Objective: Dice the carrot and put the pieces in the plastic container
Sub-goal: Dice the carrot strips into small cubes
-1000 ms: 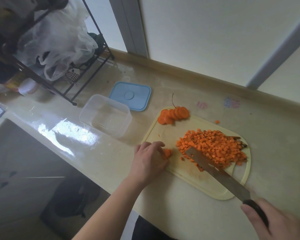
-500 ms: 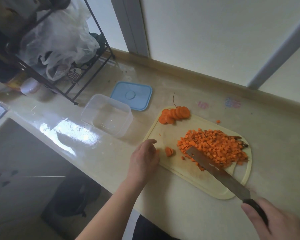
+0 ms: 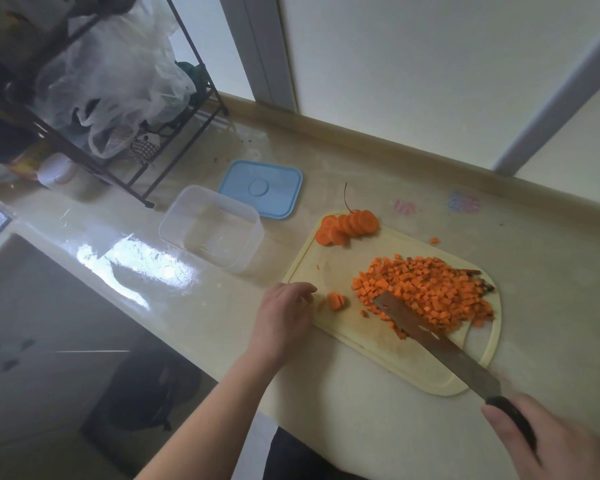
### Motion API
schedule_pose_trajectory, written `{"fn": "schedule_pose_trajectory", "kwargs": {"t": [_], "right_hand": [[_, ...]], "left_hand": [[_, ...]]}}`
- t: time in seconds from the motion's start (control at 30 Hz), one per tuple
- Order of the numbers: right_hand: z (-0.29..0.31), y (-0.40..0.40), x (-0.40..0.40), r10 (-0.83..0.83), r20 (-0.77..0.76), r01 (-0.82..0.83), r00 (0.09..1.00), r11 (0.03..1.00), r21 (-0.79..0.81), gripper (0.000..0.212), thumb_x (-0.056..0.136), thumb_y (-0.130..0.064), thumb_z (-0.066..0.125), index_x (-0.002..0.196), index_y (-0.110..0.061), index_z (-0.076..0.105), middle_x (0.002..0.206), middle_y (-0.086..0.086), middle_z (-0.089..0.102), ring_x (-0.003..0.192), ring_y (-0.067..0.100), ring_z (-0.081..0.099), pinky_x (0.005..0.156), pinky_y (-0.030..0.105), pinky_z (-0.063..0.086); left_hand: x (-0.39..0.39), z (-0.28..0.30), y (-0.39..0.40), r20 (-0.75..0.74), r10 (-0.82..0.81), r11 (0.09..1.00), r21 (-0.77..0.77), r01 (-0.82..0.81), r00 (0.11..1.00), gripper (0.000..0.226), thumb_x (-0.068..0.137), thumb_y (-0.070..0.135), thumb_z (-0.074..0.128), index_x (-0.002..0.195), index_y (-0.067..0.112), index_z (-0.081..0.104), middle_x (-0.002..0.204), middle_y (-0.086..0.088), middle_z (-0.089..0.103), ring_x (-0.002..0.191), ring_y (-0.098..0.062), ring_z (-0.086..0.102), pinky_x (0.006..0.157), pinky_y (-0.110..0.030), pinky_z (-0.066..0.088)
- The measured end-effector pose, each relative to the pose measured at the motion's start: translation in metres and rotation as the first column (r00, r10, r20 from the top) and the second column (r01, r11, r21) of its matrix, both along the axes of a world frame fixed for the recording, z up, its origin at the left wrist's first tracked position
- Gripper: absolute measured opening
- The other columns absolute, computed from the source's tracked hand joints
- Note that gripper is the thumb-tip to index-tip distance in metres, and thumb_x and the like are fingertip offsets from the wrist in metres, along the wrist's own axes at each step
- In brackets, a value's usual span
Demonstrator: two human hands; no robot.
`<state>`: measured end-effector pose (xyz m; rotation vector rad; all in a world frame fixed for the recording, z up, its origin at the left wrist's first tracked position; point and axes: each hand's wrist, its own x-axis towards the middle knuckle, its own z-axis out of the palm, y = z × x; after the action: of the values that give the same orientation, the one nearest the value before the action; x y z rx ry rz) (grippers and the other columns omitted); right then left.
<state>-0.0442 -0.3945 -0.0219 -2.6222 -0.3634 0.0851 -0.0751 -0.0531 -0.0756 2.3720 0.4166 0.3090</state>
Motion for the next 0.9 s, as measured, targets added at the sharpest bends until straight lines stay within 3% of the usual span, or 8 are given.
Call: {"fn": "schedule_pose_trajectory", "kwargs": {"t": [0.1, 0.2, 0.47, 0.57, 0.63, 0.73, 0.9], "right_hand": [[0.003, 0.002, 0.000, 0.014, 0.000, -0.014, 1.000, 1.000, -0.020, 0.070, 0.084, -0.081, 0.020, 0.063, -0.027, 0.059, 0.034, -0.006, 0.041, 0.043, 0.005, 0.051, 0.049, 0.017, 0.044], [0.004, 0.005, 0.002, 0.004, -0.028, -0.003, 1.000, 1.000, 0.022, 0.070, 0.085, -0.080, 0.021, 0.062, -0.026, 0.059, 0.034, -0.009, 0.038, 0.063, -0.002, 0.054, 0.050, 0.016, 0.044], [0.009, 0.007, -0.001, 0.007, -0.030, -0.007, 1.000, 1.000, 0.008, 0.075, 0.086, -0.079, 0.020, 0.062, -0.021, 0.061, 0.034, -0.003, 0.042, 0.068, 0.000, 0.055, 0.048, 0.015, 0.043], [0.011, 0.004, -0.002, 0.012, -0.073, -0.015, 0.997, 0.999, -0.043, 0.074, 0.086, -0.078, 0.021, 0.061, -0.021, 0.062, 0.033, 0.000, 0.044, 0.047, 0.006, 0.052, 0.043, 0.018, 0.042], [0.011, 0.001, -0.003, 0.014, -0.118, -0.023, 0.993, 0.997, -0.078, 0.074, 0.085, -0.079, 0.021, 0.063, -0.023, 0.063, 0.035, 0.000, 0.046, 0.033, 0.008, 0.045, 0.043, 0.022, 0.042], [0.012, -0.002, -0.004, -0.068, -0.233, 0.061, 0.970, 0.997, -0.038, 0.077, 0.075, -0.089, 0.019, 0.064, -0.027, 0.061, 0.040, -0.004, 0.052, 0.048, 0.005, 0.054, 0.051, 0.022, 0.046], [0.024, 0.010, -0.002, -0.181, -0.409, 0.210, 0.894, 0.977, 0.027, 0.087, 0.058, -0.101, 0.019, 0.062, -0.023, 0.059, 0.047, -0.003, 0.057, 0.053, 0.006, 0.057, 0.058, 0.021, 0.047]], "left_hand": [[0.006, 0.002, 0.002, -0.051, -0.079, 0.995, 0.062, 0.082, 0.996, 0.029, 0.079, 0.028, 0.062, 0.101, 0.015, 0.075, 0.083, 0.012, 0.073, 0.081, -0.025, 0.065, 0.078, -0.047, 0.054], [0.008, 0.000, 0.000, -0.051, -0.068, 0.994, 0.083, 0.072, 0.996, 0.029, 0.072, 0.019, 0.069, 0.101, 0.017, 0.074, 0.081, 0.014, 0.073, 0.081, -0.022, 0.065, 0.079, -0.048, 0.053], [0.011, 0.005, -0.013, -0.035, -0.117, 0.985, 0.127, 0.121, 0.992, 0.034, 0.079, 0.034, 0.055, 0.100, 0.016, 0.074, 0.081, 0.010, 0.073, 0.081, -0.024, 0.067, 0.076, -0.048, 0.054], [0.015, 0.008, -0.001, -0.009, -0.237, 0.963, 0.132, 0.236, 0.972, 0.029, 0.084, 0.028, 0.060, 0.102, 0.010, 0.074, 0.096, -0.003, 0.072, 0.087, -0.028, 0.068, 0.076, -0.046, 0.058], [0.023, 0.008, 0.013, -0.025, -0.431, 0.891, 0.144, 0.430, 0.902, 0.028, 0.091, 0.023, 0.061, 0.112, 0.008, 0.072, 0.114, -0.009, 0.067, 0.097, -0.030, 0.066, 0.081, -0.042, 0.057], [0.043, 0.009, 0.028, -0.126, -0.629, 0.743, 0.193, 0.641, 0.767, 0.030, 0.093, 0.014, 0.062, 0.122, 0.010, 0.069, 0.126, -0.008, 0.064, 0.101, -0.032, 0.064, 0.086, -0.044, 0.054], [0.053, 0.011, 0.023, -0.090, -0.738, 0.630, 0.262, 0.731, 0.669, 0.036, 0.099, 0.029, 0.051, 0.107, 0.005, 0.075, 0.108, -0.010, 0.073, 0.085, -0.033, 0.067, 0.076, -0.036, 0.055]]}}
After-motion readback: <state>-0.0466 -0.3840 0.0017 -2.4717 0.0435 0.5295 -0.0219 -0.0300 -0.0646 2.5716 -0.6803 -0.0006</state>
